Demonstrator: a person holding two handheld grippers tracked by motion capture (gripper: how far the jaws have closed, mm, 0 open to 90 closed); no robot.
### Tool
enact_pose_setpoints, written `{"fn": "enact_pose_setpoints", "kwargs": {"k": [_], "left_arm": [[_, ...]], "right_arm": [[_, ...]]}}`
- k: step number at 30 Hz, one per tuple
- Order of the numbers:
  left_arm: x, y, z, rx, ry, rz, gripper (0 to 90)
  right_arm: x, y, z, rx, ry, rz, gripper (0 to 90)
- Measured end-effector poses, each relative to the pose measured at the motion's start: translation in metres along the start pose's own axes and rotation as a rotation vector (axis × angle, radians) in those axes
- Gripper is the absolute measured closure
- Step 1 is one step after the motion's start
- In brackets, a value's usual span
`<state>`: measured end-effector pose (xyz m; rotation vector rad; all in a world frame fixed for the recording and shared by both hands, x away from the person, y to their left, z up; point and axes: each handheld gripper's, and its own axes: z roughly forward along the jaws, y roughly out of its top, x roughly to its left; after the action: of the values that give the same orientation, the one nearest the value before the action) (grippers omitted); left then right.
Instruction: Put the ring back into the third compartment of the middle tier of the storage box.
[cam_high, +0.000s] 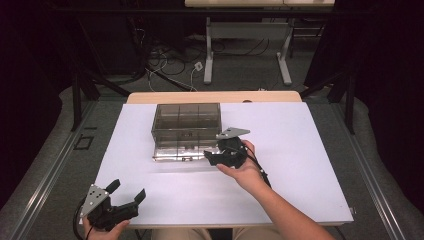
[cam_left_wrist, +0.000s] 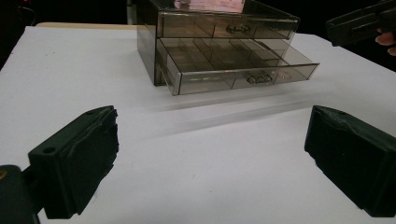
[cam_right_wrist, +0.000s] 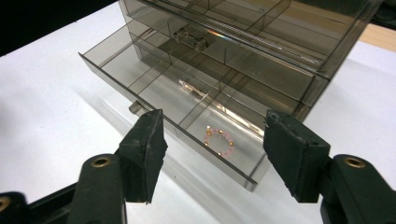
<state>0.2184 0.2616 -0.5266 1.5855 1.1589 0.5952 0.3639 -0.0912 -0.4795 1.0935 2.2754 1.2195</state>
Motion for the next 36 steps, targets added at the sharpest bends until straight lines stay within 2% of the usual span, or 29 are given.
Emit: {"fn": "enact_pose_setpoints", "kwargs": {"k": [3, 9, 11, 12, 15, 21, 25, 26, 30, 31, 34, 36], "left_arm": [[0.0, 0.0, 0.0, -0.002, -0.003, -0.004, 3.2], [-0.001, 0.0, 0.0, 0.002, -0.002, -0.004, 3.2], [-0.001, 0.0, 0.001, 0.003, -0.002, -0.003, 3.2], [-0.001, 0.0, 0.001, 0.003, 0.0, -0.002, 3.2], [-0.001, 0.0, 0.0, 0.001, -0.001, -0.006, 3.2], [0.0, 0.0, 0.0, -0.001, 0.0, -0.005, 3.2], [-0.001, 0.0, 0.0, -0.001, -0.001, -0.007, 3.2], [-0.001, 0.0, 0.0, 0.0, -0.001, -0.007, 3.2], [-0.001, -0.001, 0.0, 0.002, -0.002, -0.008, 3.2], [-0.001, 0.0, 0.0, 0.003, 0.0, -0.007, 3.2], [-0.001, 0.0, 0.0, 0.005, -0.001, -0.006, 3.2], [-0.002, 0.0, 0.001, 0.004, 0.0, -0.004, 3.2]], "right_arm": [[-0.002, -0.004, -0.006, -0.009, -0.001, -0.009, 34.6], [-0.009, -0.012, -0.017, -0.019, -0.011, 0.046, 26.1], [-0.01, -0.013, -0.018, -0.025, -0.011, 0.048, 25.1], [-0.01, -0.015, -0.02, -0.03, -0.015, 0.051, 20.7], [-0.011, -0.019, -0.027, -0.045, -0.006, 0.06, 15.7], [-0.014, -0.025, -0.038, -0.069, -0.022, 0.053, 14.8], [-0.018, -0.03, -0.047, -0.079, -0.028, 0.073, 14.5], [-0.02, -0.034, -0.053, -0.085, -0.05, 0.061, 14.3], [-0.021, -0.042, -0.063, -0.082, -0.056, 0.068, 12.9], [-0.023, -0.048, -0.069, -0.086, -0.066, 0.051, 10.5], [-0.025, -0.057, -0.078, -0.102, -0.096, 0.047, 8.9], [-0.026, -0.059, -0.081, -0.104, -0.1, 0.042, 8.1]]}}
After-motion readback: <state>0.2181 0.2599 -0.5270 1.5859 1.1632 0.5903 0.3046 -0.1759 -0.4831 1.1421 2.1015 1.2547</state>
